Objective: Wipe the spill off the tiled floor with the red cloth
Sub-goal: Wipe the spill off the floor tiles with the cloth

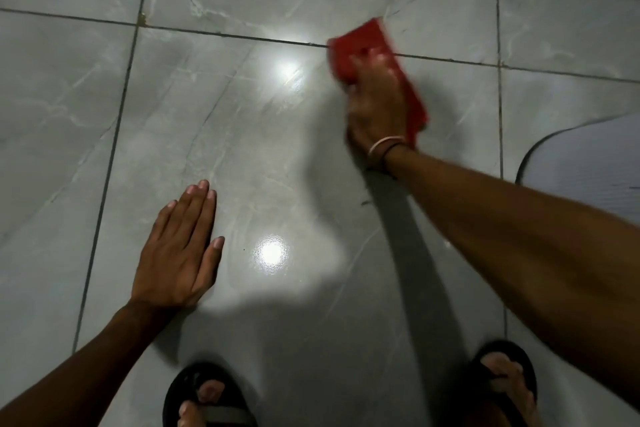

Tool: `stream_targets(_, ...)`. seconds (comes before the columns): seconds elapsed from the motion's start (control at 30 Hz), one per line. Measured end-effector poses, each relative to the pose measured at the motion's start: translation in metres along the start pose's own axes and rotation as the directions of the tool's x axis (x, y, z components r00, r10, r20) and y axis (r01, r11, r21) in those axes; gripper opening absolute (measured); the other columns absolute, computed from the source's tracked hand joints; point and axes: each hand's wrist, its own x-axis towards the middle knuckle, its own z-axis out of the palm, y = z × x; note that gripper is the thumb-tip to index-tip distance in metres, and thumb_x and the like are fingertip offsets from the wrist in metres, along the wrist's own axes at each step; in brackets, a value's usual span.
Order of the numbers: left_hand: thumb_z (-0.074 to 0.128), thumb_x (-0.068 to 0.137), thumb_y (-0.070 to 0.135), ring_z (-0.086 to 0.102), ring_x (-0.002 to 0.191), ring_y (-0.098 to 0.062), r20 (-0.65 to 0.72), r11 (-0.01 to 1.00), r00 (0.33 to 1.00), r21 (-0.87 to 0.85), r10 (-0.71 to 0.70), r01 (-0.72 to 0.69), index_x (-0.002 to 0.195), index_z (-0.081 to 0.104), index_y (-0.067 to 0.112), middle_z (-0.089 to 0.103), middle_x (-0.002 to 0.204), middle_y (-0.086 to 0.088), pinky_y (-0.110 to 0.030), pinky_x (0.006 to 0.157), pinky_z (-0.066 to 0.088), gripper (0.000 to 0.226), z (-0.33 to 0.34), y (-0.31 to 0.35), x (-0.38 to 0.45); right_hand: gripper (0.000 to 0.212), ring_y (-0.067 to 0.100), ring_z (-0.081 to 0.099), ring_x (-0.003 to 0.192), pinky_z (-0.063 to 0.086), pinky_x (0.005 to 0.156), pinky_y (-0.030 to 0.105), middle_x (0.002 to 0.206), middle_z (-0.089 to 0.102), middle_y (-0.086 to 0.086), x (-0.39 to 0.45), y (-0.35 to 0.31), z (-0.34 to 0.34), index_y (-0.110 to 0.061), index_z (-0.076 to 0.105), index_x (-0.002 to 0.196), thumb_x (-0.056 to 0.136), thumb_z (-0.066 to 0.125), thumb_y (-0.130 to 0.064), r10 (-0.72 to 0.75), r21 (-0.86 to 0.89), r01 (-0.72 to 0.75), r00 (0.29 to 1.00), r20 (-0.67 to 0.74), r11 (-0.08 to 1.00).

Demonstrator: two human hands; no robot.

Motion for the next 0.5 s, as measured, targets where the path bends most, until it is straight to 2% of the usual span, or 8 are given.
stream_targets(0.07, 0.037, 0.104, 0.03, 0.022, 0.162, -0.027, -0.001, 1.0, 1.0, -0.009, -0.008, 0.008, 0.163, 0.027, 0.001, 0.025, 0.174, -0.015, -0.047, 0.131, 0.022, 0.067, 0.0, 0.001, -0.001, 0.055, 0.031, 0.019, 0.16, 0.013, 0.132, 0.04, 0.17, 0.021, 0.017, -0.039, -0.049, 0.019, -0.014, 0.029, 0.16, 0.106, 0.038, -0.018, -0.245, 0.029, 0.244, 0.967, 0.071, 0.969)
stream_targets(0.13, 0.037, 0.105, 0.028, 0.025, 0.161, -0.03, -0.02, 1.0, 1.0, -0.008, -0.002, 0.002, 0.162, 0.029, -0.001, 0.027, 0.173, -0.017, -0.051, 0.129, 0.026, 0.065, 0.002, 0.005, -0.002, 0.055, 0.034, 0.034, 0.154, 0.026, 0.128, 0.044, 0.165, 0.035, 0.019, -0.087, -0.072, 0.03, -0.014, 0.045, 0.153, 0.099, 0.05, -0.016, -0.478, 0.121, 0.465, 0.871, 0.117, 0.877)
stream_targets(0.23, 0.036, 0.106, 0.027, 0.026, 0.161, -0.031, -0.043, 1.0, 0.999, 0.004, 0.02, -0.02, 0.162, 0.03, -0.002, 0.027, 0.173, -0.018, -0.052, 0.129, 0.027, 0.063, 0.002, 0.0, -0.001, 0.057, 0.028, 0.036, 0.153, 0.031, 0.126, 0.041, 0.165, 0.039, 0.012, -0.153, -0.04, 0.024, -0.02, 0.045, 0.153, 0.097, 0.052, -0.018, -0.711, 0.147, 0.699, 0.663, 0.236, 0.7)
stream_targets(0.27, 0.036, 0.105, 0.027, 0.025, 0.161, -0.03, -0.04, 1.0, 0.999, -0.001, 0.017, -0.017, 0.162, 0.029, -0.001, 0.027, 0.173, -0.018, -0.051, 0.129, 0.026, 0.064, 0.001, -0.001, 0.0, 0.059, 0.027, 0.037, 0.153, 0.032, 0.126, 0.041, 0.164, 0.04, 0.011, -0.163, -0.017, 0.017, -0.021, 0.046, 0.153, 0.095, 0.053, -0.016, -0.738, 0.16, 0.725, 0.629, 0.243, 0.67)
stream_targets(0.3, 0.037, 0.105, 0.027, 0.024, 0.161, -0.03, -0.033, 1.0, 0.999, -0.012, 0.008, -0.009, 0.163, 0.029, 0.0, 0.026, 0.173, -0.017, -0.051, 0.129, 0.026, 0.065, 0.0, 0.0, 0.002, 0.059, 0.026, 0.038, 0.153, 0.034, 0.125, 0.042, 0.163, 0.042, 0.011, -0.166, 0.008, 0.01, -0.021, 0.047, 0.152, 0.094, 0.054, -0.013, -0.739, 0.162, 0.723, 0.635, 0.228, 0.671)
stream_targets(0.37, 0.038, 0.104, 0.028, 0.024, 0.161, -0.029, -0.021, 1.0, 1.0, -0.025, -0.01, 0.01, 0.163, 0.029, 0.0, 0.026, 0.173, -0.017, -0.051, 0.129, 0.026, 0.065, -0.001, 0.003, 0.004, 0.056, 0.028, 0.041, 0.151, 0.036, 0.125, 0.043, 0.16, 0.045, 0.013, -0.154, 0.056, -0.005, -0.018, 0.051, 0.15, 0.094, 0.052, -0.013, -0.652, 0.101, 0.645, 0.741, 0.161, 0.758)
stream_targets(0.43, 0.038, 0.104, 0.027, 0.024, 0.161, -0.03, -0.017, 0.999, 1.0, -0.034, -0.013, 0.012, 0.163, 0.029, 0.0, 0.026, 0.173, -0.017, -0.051, 0.13, 0.026, 0.065, -0.001, 0.003, 0.001, 0.053, 0.028, 0.043, 0.15, 0.034, 0.127, 0.043, 0.159, 0.047, 0.014, -0.123, 0.087, -0.016, -0.02, 0.05, 0.15, 0.097, 0.051, -0.015, -0.473, 0.051, 0.47, 0.876, 0.089, 0.881)
stream_targets(0.5, 0.039, 0.104, 0.027, 0.024, 0.161, -0.029, -0.024, 0.999, 1.0, -0.039, -0.011, 0.01, 0.163, 0.029, 0.0, 0.026, 0.173, -0.016, -0.05, 0.13, 0.025, 0.065, -0.001, 0.002, -0.001, 0.052, 0.026, 0.039, 0.152, 0.028, 0.13, 0.043, 0.162, 0.044, 0.011, -0.083, 0.089, -0.024, -0.024, 0.044, 0.153, 0.102, 0.05, -0.017, -0.265, 0.081, 0.26, 0.963, 0.052, 0.962)
